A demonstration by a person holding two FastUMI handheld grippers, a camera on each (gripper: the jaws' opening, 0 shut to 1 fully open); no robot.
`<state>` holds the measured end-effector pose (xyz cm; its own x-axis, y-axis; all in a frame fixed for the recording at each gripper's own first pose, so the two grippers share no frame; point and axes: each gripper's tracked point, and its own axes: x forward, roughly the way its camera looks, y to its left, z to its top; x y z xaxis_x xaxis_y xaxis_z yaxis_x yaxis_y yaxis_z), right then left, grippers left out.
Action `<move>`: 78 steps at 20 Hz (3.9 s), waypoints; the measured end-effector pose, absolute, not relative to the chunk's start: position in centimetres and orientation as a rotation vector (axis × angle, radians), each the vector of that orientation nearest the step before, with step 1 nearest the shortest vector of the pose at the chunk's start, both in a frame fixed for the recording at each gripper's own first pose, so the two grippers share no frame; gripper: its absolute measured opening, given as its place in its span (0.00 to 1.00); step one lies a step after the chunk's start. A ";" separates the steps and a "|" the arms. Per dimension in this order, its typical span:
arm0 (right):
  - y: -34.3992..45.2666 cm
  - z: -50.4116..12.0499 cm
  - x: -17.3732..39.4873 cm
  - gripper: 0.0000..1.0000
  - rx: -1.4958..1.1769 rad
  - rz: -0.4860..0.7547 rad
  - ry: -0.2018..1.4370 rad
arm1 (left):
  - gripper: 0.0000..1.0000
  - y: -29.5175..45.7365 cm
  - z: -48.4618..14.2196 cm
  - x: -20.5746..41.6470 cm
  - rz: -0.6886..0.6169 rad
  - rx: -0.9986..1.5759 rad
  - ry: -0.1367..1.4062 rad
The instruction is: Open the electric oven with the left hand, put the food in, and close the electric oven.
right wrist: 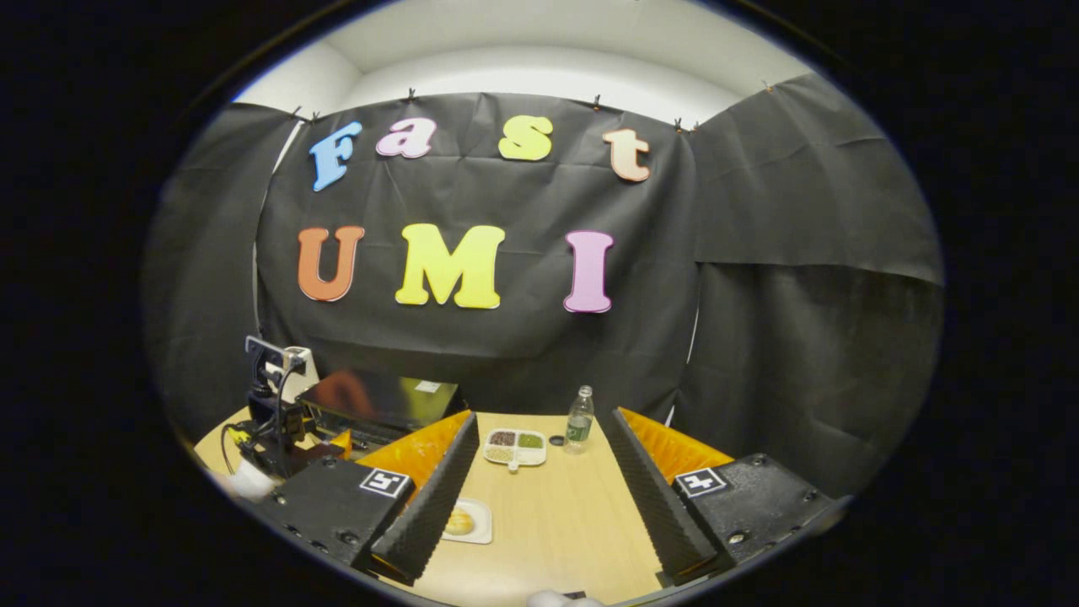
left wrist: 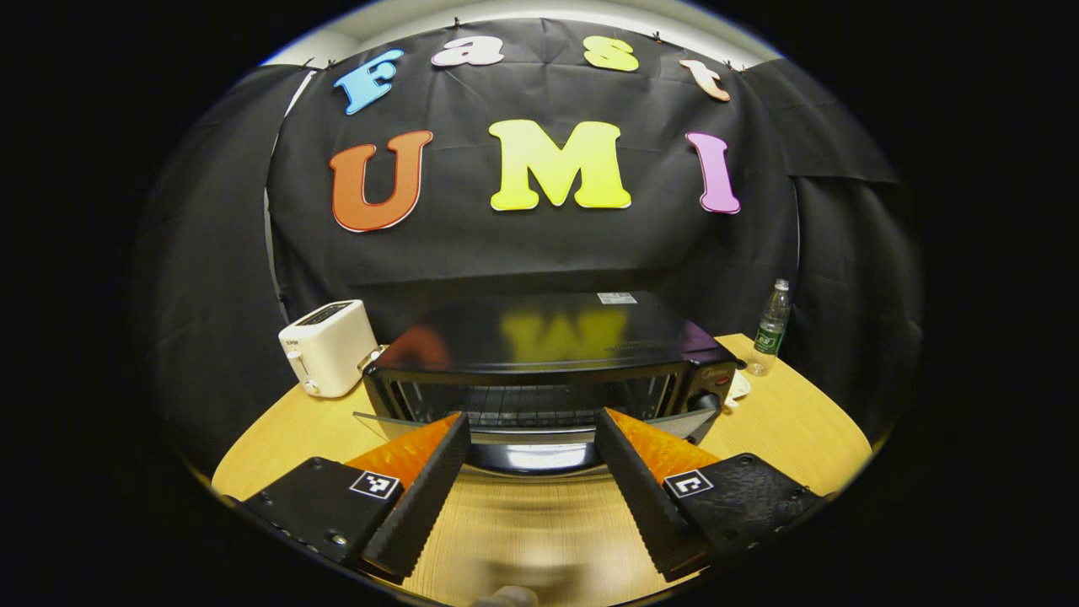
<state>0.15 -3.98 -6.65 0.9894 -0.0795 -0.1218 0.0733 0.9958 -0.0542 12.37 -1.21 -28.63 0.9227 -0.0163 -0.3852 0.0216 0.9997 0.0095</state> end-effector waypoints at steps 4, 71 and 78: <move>-3.6 -7.0 -0.4 0.97 -0.052 -0.065 0.124 | 0.98 -1.4 -30.0 9.9 -0.030 0.018 0.425; 8.7 -44.7 12.2 0.99 -0.039 0.090 0.623 | 0.95 5.1 -4.4 -5.2 0.062 -0.021 0.006; 8.7 -46.4 13.7 1.00 -0.050 0.077 0.653 | 0.95 5.2 -5.2 -4.2 0.054 -0.006 0.027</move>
